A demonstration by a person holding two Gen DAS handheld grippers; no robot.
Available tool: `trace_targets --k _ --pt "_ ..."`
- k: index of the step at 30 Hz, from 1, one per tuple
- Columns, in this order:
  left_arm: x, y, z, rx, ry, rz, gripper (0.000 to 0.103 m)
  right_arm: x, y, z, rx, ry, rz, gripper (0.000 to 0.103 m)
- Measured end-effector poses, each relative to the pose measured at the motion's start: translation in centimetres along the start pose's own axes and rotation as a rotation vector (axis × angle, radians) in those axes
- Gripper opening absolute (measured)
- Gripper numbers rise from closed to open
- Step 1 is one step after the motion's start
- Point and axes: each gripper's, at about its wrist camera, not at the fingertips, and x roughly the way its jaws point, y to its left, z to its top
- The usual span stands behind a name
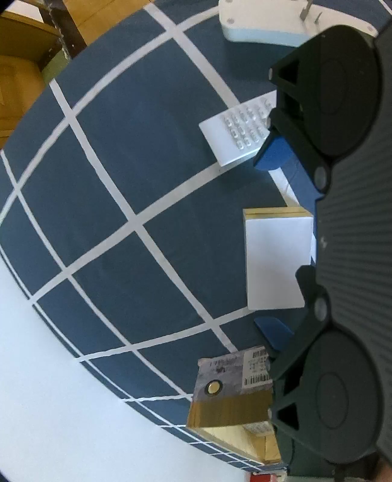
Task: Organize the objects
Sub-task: 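Close the right gripper around the flat white box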
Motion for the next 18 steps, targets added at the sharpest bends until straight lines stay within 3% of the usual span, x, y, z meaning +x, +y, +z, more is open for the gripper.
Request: trace_targets --k 8,12,18 --pt "1.8 0.8 0.5 -0.015 0.032 -0.026 0.100 2.1 0.0 0.3 -0.010 0.052 -0.010 0.102" --pt "2.5 1.2 0.3 -0.030 0.047 -0.041 0.094 2.8 0.2 0.3 -0.023 0.068 -0.015 0.099" --pt "3.1 1.7 0.1 -0.046 0.063 -0.061 0.084 3.6 0.6 0.3 -0.041 0.089 -0.021 0.085"
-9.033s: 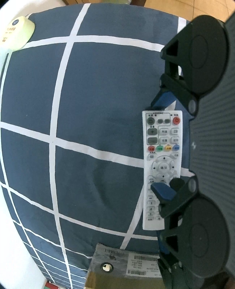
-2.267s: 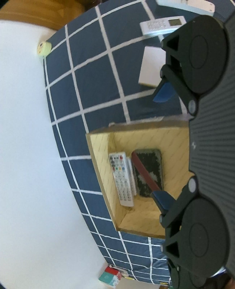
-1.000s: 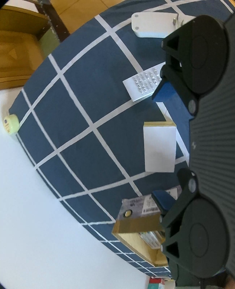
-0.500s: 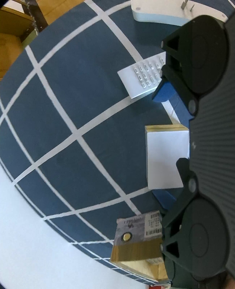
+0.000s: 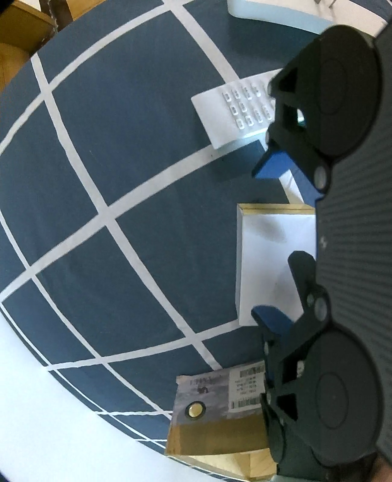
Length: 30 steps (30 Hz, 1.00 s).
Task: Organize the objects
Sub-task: 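Close the right gripper around the flat white box, then lift the flat white box with the right gripper and carry it over the cardboard box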
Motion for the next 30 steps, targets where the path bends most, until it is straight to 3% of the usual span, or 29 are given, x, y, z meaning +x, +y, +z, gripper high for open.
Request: trace_targets --k 10,21,30 --pt "0.39 0.02 -0.01 -0.011 0.002 -0.058 0.075 0.89 0.28 0.20 -0.004 0.016 0.023 0.074" --pt "0.31 -0.14 -0.15 -0.018 -0.004 -0.058 0.075 0.96 0.19 0.29 -0.009 0.013 0.037 0.073" --pt "-0.47 -0.68 -0.56 -0.023 -0.024 -0.019 0.074 0.32 0.23 0.11 -0.031 0.005 0.055 0.066"
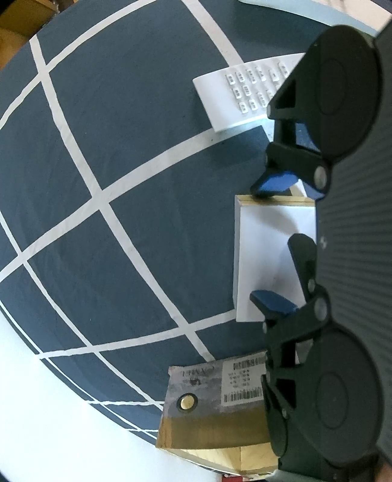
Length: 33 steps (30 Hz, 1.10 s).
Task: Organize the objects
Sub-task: 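Lift the flat white box with the right gripper and carry it over the cardboard box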
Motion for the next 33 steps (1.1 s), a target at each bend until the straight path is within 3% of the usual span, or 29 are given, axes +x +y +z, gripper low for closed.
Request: trace_targets --k 20,33 --pt "-9.1 -2.9 -4.4 0.006 -0.173 0.047 0.072 -8.4 4.4 -3.6 -0.116 -0.147 0.034 0.066" --pt "-15.0 -1.0 -8.9 -0.037 -0.290 0.064 0.072 -11.5 10.1 -7.4 -0.226 -0.203 0.048 0.066"
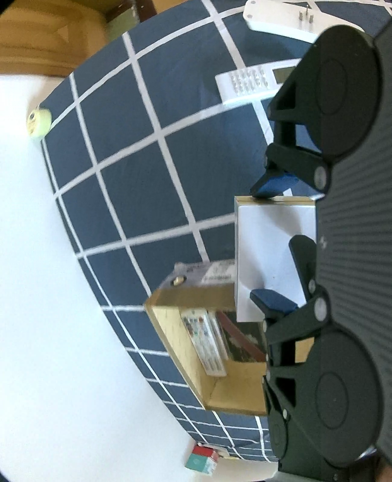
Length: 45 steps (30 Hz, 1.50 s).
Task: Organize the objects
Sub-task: 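Lift the flat white box with the right gripper and carry it over the cardboard box, then lower the flat white box into the cardboard box and open the right gripper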
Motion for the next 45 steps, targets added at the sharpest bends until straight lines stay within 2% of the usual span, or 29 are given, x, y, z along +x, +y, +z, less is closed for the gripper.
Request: trace_targets --k 10,16,23,32,45 --pt "-3.7 4.9 -2.1 -0.089 -0.054 0.042 0.072 1.0 6.7 -1.2 -0.111 0.019 0.046 0.066" --pt "-5.5 8.8 -3.5 -0.154 -0.071 0.076 0.072 2.8 10.8 -2.0 -0.174 0.050 0.083 0.066" --pt "-5.8 13.2 -5.0 -0.230 -0.060 0.108 0.072 6.1 14.6 -2.9 -0.229 0.112 0.118 0.066" --pt "-3.4 17.7 -6.2 -0.292 0.005 0.115 0.072 11.1 16.5 -3.8 -0.242 0.201 0.122 0.066" --pt "1.2 20.9 -6.0 -0.311 0.110 0.096 0.072 16.6 15.4 -3.9 -0.192 0.300 0.099 0.066"
